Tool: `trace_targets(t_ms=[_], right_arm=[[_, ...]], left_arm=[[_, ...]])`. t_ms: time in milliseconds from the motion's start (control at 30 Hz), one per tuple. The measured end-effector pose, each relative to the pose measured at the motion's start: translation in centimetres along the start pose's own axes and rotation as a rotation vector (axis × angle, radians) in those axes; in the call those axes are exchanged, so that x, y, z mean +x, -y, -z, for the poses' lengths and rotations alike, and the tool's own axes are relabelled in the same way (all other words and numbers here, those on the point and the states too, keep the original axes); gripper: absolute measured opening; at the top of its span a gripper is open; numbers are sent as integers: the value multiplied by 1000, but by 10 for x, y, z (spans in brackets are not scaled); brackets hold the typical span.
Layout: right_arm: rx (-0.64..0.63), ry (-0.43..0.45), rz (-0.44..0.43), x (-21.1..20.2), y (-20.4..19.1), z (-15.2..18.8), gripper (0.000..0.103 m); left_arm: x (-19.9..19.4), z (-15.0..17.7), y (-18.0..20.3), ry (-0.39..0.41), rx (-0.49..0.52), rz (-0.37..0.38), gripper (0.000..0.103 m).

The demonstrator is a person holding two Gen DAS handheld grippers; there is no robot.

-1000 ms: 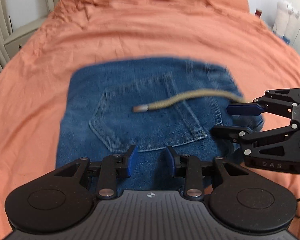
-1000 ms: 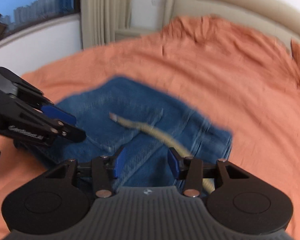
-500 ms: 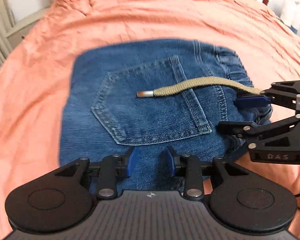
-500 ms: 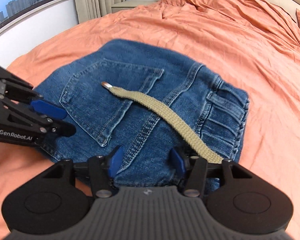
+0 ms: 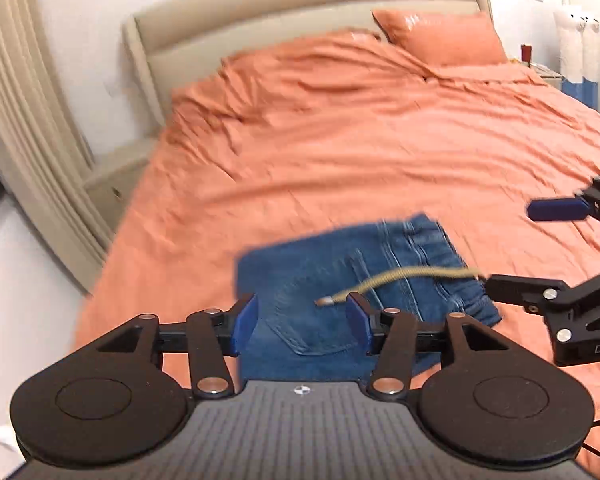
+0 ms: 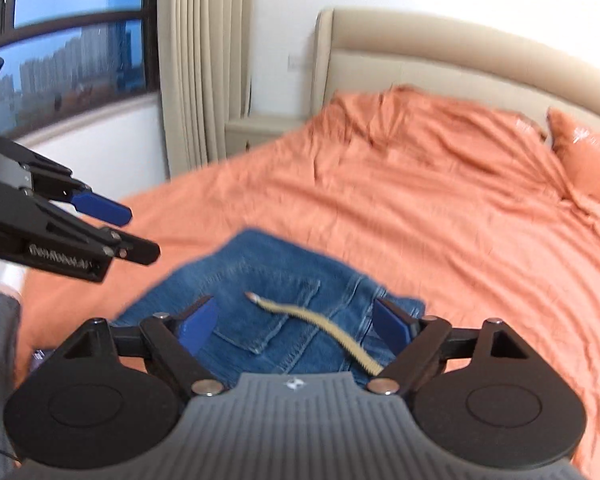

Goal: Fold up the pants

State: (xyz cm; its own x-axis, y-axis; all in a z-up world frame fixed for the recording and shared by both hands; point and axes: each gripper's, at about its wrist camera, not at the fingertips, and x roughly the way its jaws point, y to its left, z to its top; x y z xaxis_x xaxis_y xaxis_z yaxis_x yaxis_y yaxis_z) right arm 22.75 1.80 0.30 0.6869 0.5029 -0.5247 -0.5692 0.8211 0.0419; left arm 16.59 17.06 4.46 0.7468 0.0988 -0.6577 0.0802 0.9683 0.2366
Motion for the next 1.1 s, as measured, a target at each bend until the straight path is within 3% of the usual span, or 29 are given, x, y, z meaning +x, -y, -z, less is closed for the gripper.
trace_targets(t_ms=[100, 267, 367, 433, 567, 800, 1100], right_arm=[[31, 50, 16, -31, -5, 0, 81], [81, 123, 53, -75, -12, 13, 82], [99, 170, 98, -96, -22, 27, 82], [102, 194, 124, -107, -30, 38, 82], [100, 216, 208, -121, -46, 62, 82], [134, 133, 221, -107, -59, 99, 82], [167, 84, 252, -97, -55, 119, 82]], left_arm=[[-32, -3, 0, 41, 26, -40, 76], [-73, 22, 5, 172, -51, -128, 94], [-83, 43, 22, 211, -71, -243, 95], [-86, 58, 34, 228, -88, -275, 95], [-81, 84, 48, 184, -183, -225, 95], [-57, 110, 60, 89, -313, -191, 95], [-49, 130, 76, 53, -342, -157, 95]])
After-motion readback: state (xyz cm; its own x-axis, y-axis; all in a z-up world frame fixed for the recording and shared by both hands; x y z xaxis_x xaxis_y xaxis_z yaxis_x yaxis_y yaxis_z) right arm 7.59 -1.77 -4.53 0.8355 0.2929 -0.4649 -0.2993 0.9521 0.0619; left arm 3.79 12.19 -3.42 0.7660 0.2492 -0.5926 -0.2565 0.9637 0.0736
